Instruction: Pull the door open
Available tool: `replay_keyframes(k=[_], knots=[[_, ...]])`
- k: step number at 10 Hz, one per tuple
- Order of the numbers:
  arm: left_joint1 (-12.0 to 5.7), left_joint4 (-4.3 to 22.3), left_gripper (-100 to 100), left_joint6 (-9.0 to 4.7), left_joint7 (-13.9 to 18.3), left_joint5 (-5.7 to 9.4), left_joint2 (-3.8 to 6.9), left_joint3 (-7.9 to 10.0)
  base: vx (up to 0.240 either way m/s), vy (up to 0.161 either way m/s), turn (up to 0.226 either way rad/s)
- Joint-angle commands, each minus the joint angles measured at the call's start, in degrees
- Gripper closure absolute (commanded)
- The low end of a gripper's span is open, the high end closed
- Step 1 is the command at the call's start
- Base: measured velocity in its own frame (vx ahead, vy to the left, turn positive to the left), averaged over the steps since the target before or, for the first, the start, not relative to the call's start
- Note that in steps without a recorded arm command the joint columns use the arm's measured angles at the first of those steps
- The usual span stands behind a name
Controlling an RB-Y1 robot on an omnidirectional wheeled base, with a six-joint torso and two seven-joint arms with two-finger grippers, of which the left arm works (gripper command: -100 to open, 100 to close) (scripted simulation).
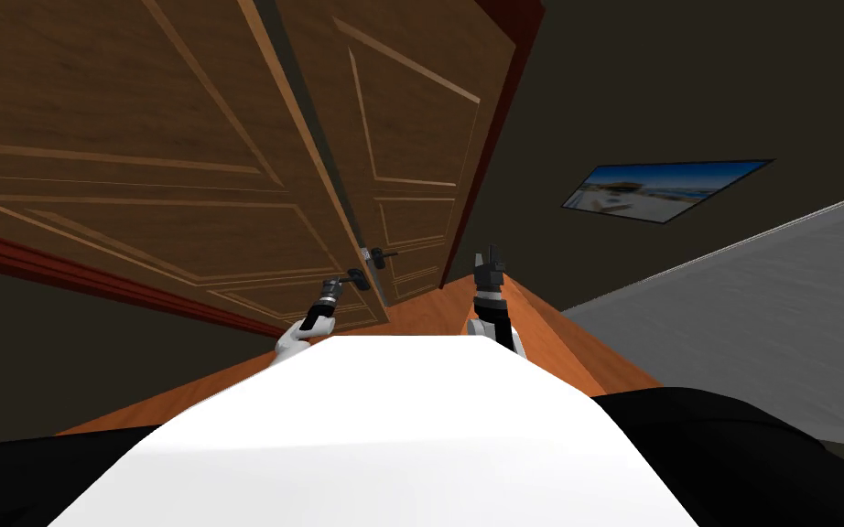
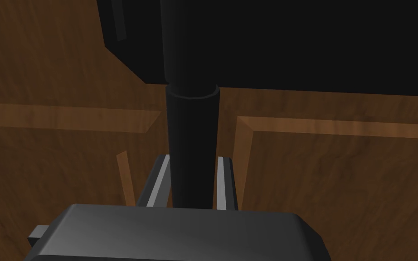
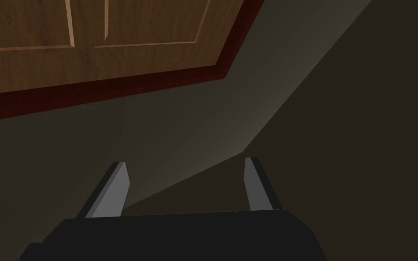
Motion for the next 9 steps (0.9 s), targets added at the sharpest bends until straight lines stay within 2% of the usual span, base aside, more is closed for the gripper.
replay_keyframes(k=[1,2,5,8,9], knots=[[0.94,-0.7,100,-0.78,0.9,-0.02,0.81,-1.01,-0.150,0.022,-0.088],[1.19,-0.9,100,-1.00,1.1,-0.02,1.03,-1.29,-0.194,0.023,-0.116],[3.27,-2.3,100,-2.74,3.1,-0.05,2.83,-3.54,-0.230,0.075,-0.160],[5.03,-3.6,100,-4.21,4.8,-0.08,4.35,-5.45,-0.216,0.068,-0.104],[5.03,-3.2,100,-3.72,4.3,0.04,4.25,-4.39,-0.102,0.053,-0.031]])
